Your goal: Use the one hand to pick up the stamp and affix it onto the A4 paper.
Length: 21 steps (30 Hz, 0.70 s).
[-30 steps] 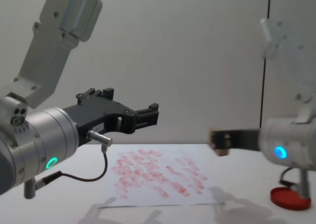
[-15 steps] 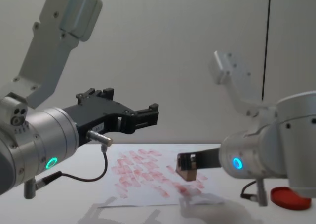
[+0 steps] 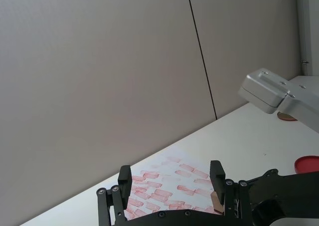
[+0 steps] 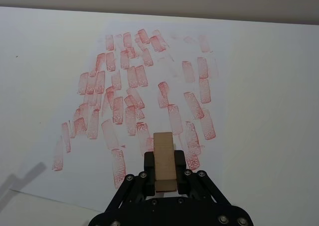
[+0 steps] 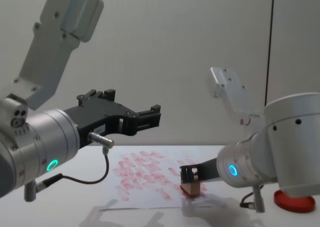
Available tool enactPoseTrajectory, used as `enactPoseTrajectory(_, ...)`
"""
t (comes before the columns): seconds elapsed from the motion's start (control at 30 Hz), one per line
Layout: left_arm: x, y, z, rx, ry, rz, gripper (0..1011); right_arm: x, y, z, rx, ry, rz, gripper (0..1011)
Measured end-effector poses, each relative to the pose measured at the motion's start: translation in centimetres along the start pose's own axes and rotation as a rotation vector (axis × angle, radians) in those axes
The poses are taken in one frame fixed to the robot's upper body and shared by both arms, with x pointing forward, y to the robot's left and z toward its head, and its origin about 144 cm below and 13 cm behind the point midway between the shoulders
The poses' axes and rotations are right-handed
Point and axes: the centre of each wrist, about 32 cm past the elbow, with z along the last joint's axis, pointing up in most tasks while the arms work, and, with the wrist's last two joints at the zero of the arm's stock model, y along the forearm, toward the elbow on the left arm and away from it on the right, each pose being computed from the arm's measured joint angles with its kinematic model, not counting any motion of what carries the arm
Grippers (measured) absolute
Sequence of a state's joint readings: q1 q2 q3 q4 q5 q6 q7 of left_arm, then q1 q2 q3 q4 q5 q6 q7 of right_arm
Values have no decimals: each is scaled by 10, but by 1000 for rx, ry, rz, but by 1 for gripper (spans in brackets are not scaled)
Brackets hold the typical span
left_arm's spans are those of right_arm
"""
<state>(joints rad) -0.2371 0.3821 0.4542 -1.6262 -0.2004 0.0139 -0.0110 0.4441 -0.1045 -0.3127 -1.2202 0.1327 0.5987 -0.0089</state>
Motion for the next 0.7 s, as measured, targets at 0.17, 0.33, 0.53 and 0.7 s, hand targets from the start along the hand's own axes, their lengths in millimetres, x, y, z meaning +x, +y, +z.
enactPoseTrajectory(0.17,0,0,0,0,0,0,993,0,1,1,-11,4,-10,216)
enactPoseTrajectory(0.33,0,0,0,0,0,0,993,0,3,1,-23,10,-12,216)
enactPoseTrajectory(0.53,0,0,0,0,0,0,993,1,6,0,-43,20,-10,216)
enactPoseTrajectory(0.7,0,0,0,0,0,0,993,3,11,-2,-66,28,-2,216)
